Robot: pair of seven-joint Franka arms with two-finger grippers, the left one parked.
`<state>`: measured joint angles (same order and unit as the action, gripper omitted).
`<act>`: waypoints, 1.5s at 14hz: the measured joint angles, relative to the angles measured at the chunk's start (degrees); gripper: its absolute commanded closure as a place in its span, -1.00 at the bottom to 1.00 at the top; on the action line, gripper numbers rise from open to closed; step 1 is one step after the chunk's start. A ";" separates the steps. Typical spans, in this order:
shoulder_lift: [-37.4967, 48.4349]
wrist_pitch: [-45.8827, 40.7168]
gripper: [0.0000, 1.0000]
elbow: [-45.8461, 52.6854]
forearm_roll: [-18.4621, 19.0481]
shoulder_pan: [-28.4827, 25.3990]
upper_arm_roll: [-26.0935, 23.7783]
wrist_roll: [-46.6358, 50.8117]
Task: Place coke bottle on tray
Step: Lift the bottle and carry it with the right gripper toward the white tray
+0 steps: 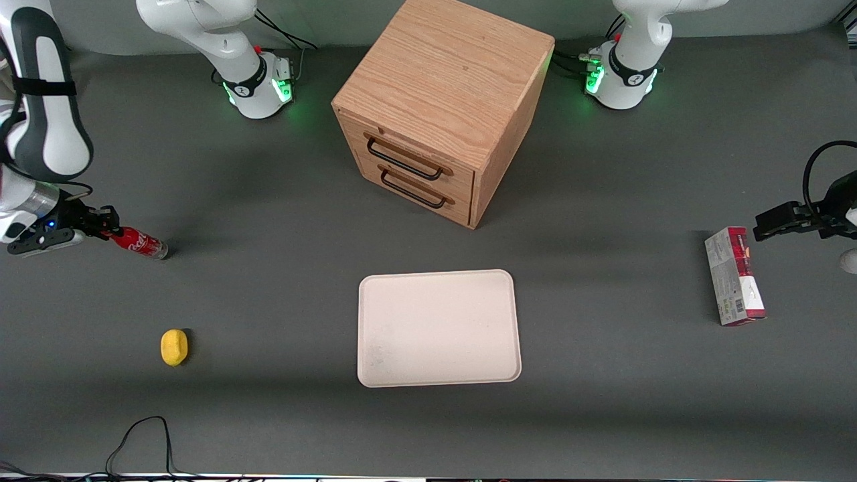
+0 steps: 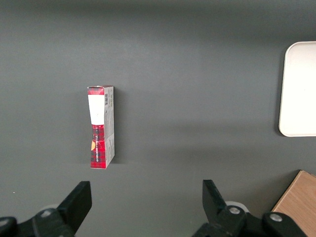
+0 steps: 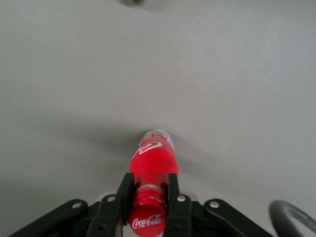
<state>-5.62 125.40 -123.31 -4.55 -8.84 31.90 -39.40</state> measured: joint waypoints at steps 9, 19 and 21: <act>-0.17 -31.10 0.95 31.12 0.38 -0.71 -17.23 19.21; -14.70 -36.62 0.71 54.77 10.12 -0.59 -44.54 38.07; -21.08 -35.29 0.70 57.84 17.10 -0.52 -52.66 44.28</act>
<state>-26.70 90.11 -65.47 12.54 -9.36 -20.76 4.88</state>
